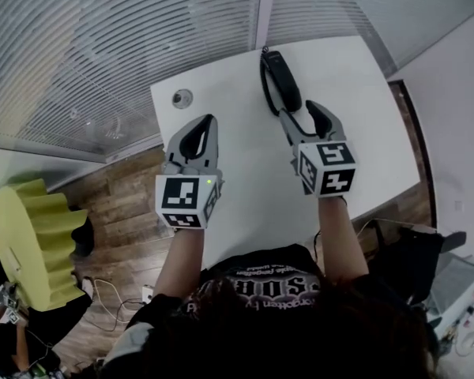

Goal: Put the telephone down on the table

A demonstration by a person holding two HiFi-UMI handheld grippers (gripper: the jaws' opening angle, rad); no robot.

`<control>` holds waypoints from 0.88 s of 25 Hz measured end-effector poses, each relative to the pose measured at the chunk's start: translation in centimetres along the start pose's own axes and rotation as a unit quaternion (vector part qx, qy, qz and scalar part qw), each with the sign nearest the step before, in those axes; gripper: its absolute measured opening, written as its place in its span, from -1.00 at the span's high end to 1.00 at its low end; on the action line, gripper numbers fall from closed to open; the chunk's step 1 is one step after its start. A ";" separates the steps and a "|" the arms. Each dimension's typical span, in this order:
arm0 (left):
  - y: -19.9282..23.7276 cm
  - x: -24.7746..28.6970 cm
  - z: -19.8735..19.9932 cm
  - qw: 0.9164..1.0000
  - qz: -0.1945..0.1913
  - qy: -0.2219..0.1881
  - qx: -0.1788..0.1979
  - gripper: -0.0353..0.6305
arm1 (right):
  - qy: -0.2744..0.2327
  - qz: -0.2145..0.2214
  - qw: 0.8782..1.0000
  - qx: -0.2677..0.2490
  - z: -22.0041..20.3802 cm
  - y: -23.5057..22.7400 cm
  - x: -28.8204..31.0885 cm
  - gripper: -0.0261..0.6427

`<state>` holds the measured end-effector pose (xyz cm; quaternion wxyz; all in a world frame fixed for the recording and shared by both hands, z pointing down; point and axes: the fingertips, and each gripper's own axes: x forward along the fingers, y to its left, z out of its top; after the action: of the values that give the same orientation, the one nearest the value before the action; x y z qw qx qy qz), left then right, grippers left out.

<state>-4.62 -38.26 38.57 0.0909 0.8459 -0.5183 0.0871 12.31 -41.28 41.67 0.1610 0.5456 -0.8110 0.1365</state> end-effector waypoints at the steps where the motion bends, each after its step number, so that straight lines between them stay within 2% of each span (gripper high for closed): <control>1: -0.2 -0.4 0.3 1.000 -0.003 -0.004 0.003 0.88 | -0.013 -0.004 1.000 -0.002 0.6 0.2 -0.8 0.21; 4: -0.8 -1.7 0.7 1.000 -0.011 -0.007 0.005 0.88 | -0.049 -0.022 0.998 -0.017 2.0 1.0 -3.3 0.45; 9: -1.4 -3.4 1.5 0.999 -0.023 -0.022 0.016 0.88 | -0.090 -0.047 0.995 -0.025 3.0 2.3 -6.5 0.67; 22: -3.9 -8.4 2.7 0.997 -0.054 -0.057 0.029 0.88 | -0.121 -0.070 0.989 -0.044 2.5 6.6 -13.8 0.82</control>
<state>-4.72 -29.94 33.68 0.0411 0.8783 -0.4737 0.0492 10.81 -28.25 33.43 0.0942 0.6061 -0.7895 0.0221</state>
